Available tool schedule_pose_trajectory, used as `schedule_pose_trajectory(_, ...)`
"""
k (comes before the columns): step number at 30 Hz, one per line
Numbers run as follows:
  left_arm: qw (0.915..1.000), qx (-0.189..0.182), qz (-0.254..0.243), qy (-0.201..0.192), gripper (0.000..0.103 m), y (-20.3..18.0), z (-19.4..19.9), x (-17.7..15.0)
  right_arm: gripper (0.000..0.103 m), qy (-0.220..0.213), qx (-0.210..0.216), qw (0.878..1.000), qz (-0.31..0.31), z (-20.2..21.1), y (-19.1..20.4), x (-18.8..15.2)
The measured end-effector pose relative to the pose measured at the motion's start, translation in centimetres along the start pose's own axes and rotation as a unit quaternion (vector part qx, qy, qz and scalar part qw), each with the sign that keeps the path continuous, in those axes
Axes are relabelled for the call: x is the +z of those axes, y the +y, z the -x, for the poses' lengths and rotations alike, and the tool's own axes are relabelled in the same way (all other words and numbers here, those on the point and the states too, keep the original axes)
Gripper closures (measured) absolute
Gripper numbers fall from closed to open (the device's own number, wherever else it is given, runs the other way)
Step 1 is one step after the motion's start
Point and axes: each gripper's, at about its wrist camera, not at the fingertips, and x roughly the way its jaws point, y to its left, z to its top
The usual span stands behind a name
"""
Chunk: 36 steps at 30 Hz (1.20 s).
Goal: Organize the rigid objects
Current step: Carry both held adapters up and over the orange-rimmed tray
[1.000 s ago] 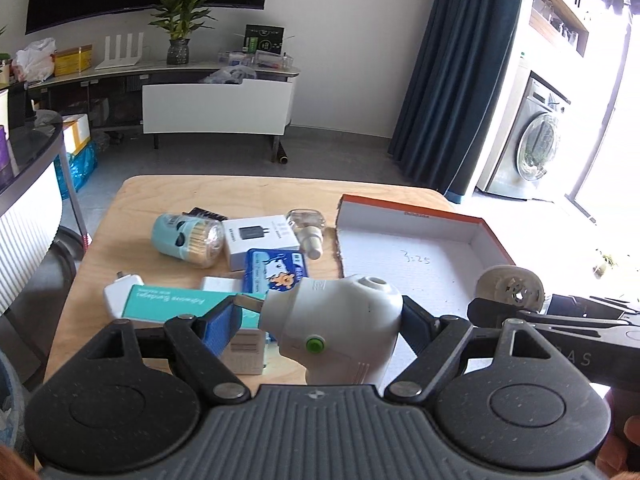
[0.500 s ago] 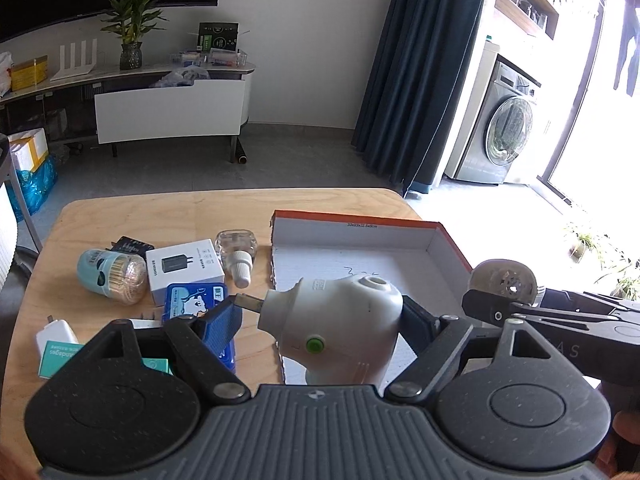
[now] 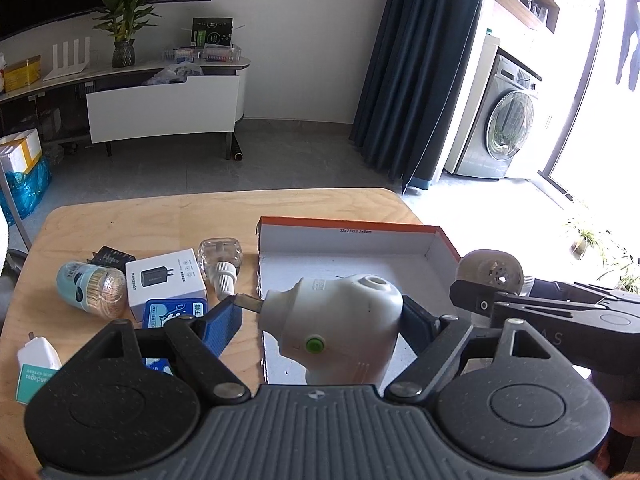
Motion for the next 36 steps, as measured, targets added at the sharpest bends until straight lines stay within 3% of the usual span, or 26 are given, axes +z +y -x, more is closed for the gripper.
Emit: schedule_pose_trajectory(36,0.9995,-0.008,-0.017,0.026,0.018,-1.7,-4.6,1.9,0.028,0.020,-0.017,1.000,0.001,-3.7,-0.8,1.8)
